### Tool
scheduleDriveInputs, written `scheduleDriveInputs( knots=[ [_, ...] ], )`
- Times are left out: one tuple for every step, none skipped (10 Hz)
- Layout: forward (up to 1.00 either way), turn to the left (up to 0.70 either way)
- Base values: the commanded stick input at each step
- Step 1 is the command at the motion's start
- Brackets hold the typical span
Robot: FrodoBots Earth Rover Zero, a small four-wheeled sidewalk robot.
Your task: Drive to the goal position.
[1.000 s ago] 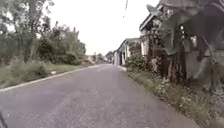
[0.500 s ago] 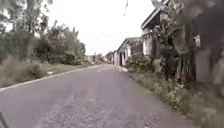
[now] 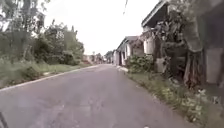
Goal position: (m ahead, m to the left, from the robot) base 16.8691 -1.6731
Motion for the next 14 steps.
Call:
scheduleDriveInputs(
  knots=[
    [0.7,0.29],
    [0.7,0.0],
    [0.7,0.0],
    [0.7,0.0],
    [0.7,0.0],
    [0.7,0.0],
    [0.7,0.0],
    [0.7,0.0],
    [0.7,0.0],
    [0.7,0.0],
    [0.7,0.0],
    [0.7,0.0],
    [0.7,0.0],
    [0.7,0.0]
  ],
)
